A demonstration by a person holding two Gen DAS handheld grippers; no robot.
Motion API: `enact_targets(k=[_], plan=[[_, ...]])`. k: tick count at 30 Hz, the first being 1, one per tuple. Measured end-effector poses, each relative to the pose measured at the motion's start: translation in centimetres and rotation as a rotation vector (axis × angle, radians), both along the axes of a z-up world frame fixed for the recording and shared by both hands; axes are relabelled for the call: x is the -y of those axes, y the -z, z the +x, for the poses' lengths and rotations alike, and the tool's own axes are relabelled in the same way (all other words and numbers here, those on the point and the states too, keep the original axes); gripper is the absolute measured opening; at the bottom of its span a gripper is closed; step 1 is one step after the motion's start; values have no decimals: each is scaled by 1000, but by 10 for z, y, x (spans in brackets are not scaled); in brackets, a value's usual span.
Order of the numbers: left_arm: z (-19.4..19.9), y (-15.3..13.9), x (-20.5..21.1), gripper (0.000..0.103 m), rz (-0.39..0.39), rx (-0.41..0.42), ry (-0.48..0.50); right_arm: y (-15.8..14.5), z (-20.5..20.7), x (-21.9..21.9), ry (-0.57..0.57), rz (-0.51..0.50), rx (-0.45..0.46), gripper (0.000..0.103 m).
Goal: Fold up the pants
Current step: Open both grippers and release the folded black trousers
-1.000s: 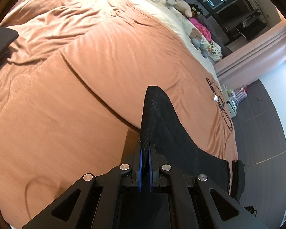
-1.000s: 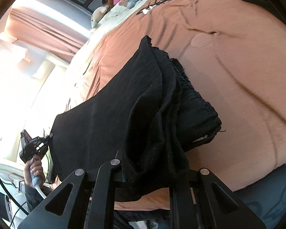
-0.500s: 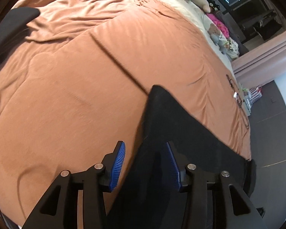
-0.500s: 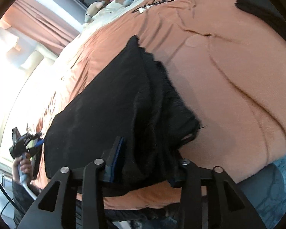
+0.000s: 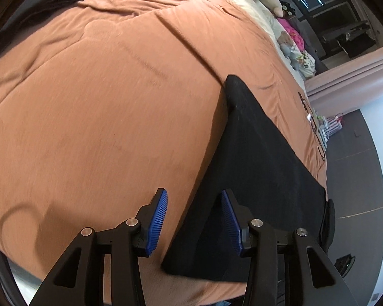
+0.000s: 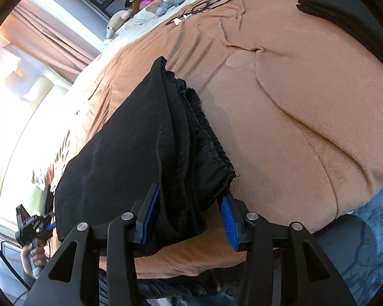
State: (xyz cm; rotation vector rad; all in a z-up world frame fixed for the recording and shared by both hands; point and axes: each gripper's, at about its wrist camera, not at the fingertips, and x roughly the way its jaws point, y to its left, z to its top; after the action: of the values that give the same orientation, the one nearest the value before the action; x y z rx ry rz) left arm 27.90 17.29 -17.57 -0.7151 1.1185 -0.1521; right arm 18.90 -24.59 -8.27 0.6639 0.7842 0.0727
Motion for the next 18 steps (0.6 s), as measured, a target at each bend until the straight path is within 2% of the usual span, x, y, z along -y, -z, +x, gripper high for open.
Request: enact_targets(k=[8,15,16,18], plan=[[-33,9,-3,46,-40,10,26,5,-21,-4,-10,15,0,42],[-37,18,7,46,-64,12,53,12,-23,-7,8,20,7,42],[-37,18,7,44,-68,12,45,12,-23,-6,16,20,11,41],[-40,16,6,28,-45,6,36,12,-24,-3,37,18,27,34]])
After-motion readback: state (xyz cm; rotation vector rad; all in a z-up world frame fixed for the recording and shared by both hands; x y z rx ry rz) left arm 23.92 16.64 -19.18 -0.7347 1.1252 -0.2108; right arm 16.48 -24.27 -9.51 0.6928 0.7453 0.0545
